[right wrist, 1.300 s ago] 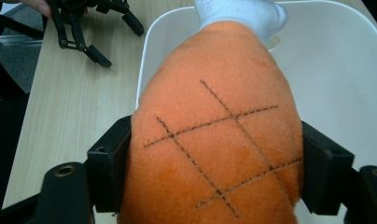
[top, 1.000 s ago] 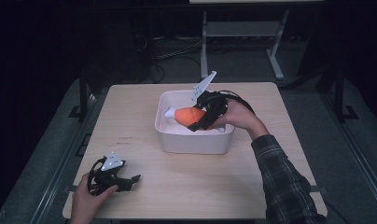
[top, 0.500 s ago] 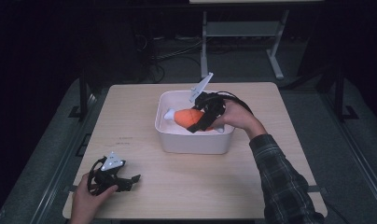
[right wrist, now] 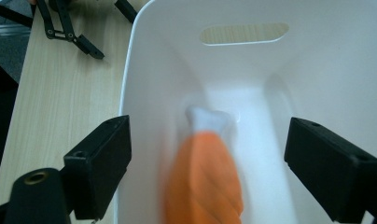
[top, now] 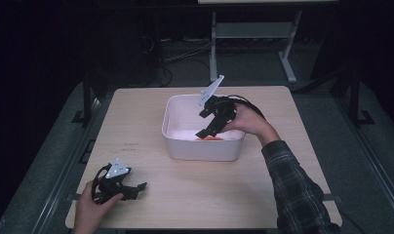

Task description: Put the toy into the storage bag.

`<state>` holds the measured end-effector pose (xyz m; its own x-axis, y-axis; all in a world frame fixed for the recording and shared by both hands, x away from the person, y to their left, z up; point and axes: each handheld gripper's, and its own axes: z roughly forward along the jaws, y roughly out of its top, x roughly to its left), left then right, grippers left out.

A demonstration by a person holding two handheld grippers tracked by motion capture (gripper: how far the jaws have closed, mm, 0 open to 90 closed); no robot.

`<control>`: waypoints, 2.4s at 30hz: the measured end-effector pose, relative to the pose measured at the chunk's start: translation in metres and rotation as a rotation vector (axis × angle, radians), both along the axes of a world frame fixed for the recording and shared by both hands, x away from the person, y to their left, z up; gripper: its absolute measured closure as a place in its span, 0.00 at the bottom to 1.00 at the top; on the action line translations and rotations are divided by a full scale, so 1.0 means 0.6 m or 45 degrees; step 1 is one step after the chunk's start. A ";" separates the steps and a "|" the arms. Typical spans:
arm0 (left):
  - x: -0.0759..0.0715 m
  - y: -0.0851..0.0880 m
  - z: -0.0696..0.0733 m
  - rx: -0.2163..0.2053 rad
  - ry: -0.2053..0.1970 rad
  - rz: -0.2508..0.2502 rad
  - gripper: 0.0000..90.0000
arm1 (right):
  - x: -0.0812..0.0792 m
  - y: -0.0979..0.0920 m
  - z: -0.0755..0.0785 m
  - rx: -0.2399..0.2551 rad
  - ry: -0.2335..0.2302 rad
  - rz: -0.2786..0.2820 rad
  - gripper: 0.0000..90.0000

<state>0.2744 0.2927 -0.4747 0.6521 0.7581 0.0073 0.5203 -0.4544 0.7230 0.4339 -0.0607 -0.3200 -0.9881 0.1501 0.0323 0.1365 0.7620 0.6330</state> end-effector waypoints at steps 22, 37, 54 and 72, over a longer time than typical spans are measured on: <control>0.000 0.000 0.000 -0.001 0.001 0.000 0.15 | -0.036 -0.129 0.019 0.173 -0.042 -0.305 0.13; 0.000 0.000 0.000 -0.002 0.002 0.000 0.15 | -0.084 -0.213 0.002 0.263 -0.078 -0.477 0.11; 0.000 0.000 0.000 -0.002 0.002 0.000 0.15 | -0.134 -0.288 -0.070 0.298 -0.102 -0.671 0.11; 0.000 0.000 0.000 0.000 0.001 -0.002 0.15 | -0.202 -0.331 -0.179 0.270 -0.126 -0.941 0.11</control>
<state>0.2744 0.2929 -0.4747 0.6531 0.7573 0.0063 0.5205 -0.4549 0.7226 0.3125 -0.2594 -0.4272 -0.6333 0.7722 0.0510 0.4977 0.3559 0.7909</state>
